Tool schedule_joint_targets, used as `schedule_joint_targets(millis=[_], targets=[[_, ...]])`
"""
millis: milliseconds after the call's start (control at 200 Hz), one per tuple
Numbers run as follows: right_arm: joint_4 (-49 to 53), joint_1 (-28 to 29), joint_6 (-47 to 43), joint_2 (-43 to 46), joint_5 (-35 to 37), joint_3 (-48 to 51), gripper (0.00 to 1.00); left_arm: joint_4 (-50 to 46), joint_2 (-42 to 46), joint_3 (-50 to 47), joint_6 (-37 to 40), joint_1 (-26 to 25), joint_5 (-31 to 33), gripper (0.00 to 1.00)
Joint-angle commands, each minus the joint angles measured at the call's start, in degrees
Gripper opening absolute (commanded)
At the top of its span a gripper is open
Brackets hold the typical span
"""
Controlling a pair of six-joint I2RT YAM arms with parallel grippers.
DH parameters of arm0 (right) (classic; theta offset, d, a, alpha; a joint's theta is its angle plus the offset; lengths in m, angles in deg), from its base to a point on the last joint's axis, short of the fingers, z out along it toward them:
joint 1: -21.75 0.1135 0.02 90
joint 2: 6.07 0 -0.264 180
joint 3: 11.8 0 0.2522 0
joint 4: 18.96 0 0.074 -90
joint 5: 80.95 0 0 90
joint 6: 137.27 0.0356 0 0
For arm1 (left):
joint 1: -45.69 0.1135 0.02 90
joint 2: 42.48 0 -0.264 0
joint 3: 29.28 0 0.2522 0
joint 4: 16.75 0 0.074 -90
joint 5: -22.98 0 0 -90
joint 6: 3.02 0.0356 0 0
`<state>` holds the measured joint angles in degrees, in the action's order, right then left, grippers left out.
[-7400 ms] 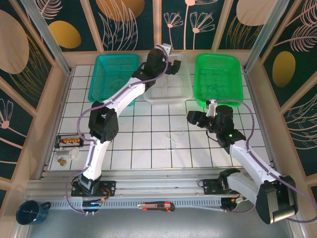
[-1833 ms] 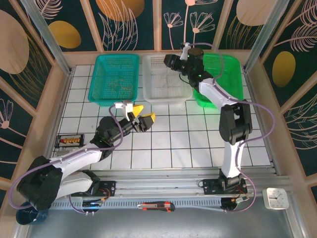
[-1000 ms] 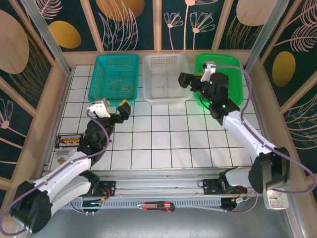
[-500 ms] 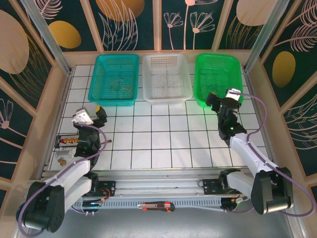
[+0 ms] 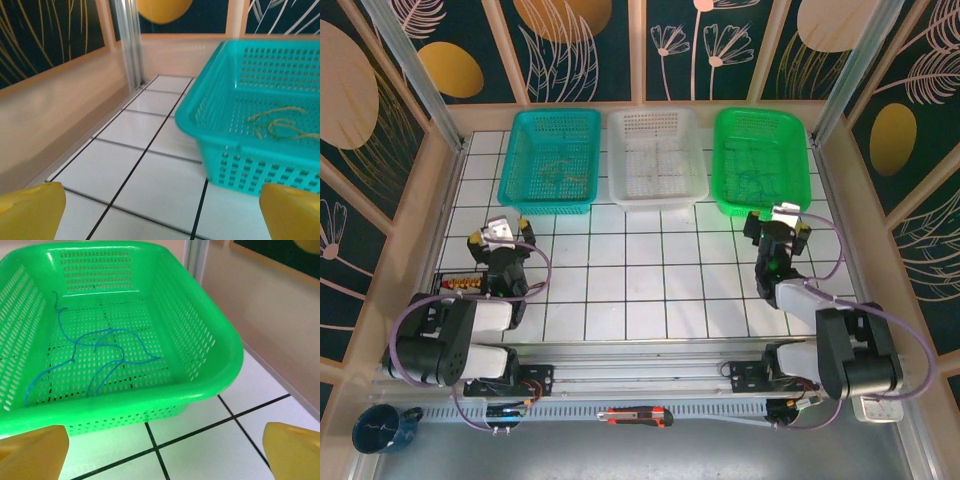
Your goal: Untangle the cables
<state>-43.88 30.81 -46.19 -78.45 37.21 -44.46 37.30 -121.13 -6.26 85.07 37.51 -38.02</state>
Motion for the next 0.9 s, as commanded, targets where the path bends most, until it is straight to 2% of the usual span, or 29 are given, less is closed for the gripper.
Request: schedule_joint_targets(millis=[0,60,220,290,345,380,420,480,601,711,856,896], targets=[[-15.02,-0.43,-1.86,-4.24,-1.33,3.9,0.99,7.3,-2.71,0.96,0.71,0.99,-7.66,0.99],[-17.08,-0.68,-2.92,-4.7,-3.43,4.29,0.99,9.05,-4.17,0.65,2.11,1.09,-10.96,0.99],[-30.51,-3.36,-3.27,-6.46,-10.46,8.14,0.99,10.94,-4.48,-0.27,1.69,1.73,-12.12,0.99],[-37.03,-4.8,-2.08,-10.49,-13.55,9.39,0.99,12.04,-4.84,-0.69,1.45,2.09,-12.86,0.99],[-45.47,-5.55,-2.39,-15.4,-15.59,10.6,0.99,12.22,-5.03,-0.93,1.17,3.0,-15.36,0.99],[-44.99,-6.79,-0.89,-16.23,-17.28,10.99,0.99,12.0,-5.37,-0.99,1.39,3.66,-18.25,0.99],[-49.07,-7.69,-0.68,-18.25,-17.87,11.46,0.99,11.93,-6.12,-0.77,1.86,4.21,-21.0,0.99],[-43.21,-8.77,0.36,-16.57,-20.68,10.1,0.99,12.62,-7.73,-0.19,1.8,4.49,-21.35,0.99],[-38.03,-11.58,1.65,-16.82,-26.84,7.1,0.99,10.44,-8.36,1.43,1.02,5.23,-21.85,0.99],[-38.6,-11.74,1.55,-17.07,-26.96,7.18,0.99,7.48,-8.63,3.21,-0.34,5.61,-19.76,0.99],[-38.43,-11.48,1.37,-17.08,-26.57,7.11,0.99,4.42,-8.98,5.07,-2.65,8.09,-22.53,0.99],[-38.37,-10.56,0.97,-17.18,-24.1,6.95,0.99,4.4,-8.89,4.98,-2.54,8.05,-22.49,0.99]])
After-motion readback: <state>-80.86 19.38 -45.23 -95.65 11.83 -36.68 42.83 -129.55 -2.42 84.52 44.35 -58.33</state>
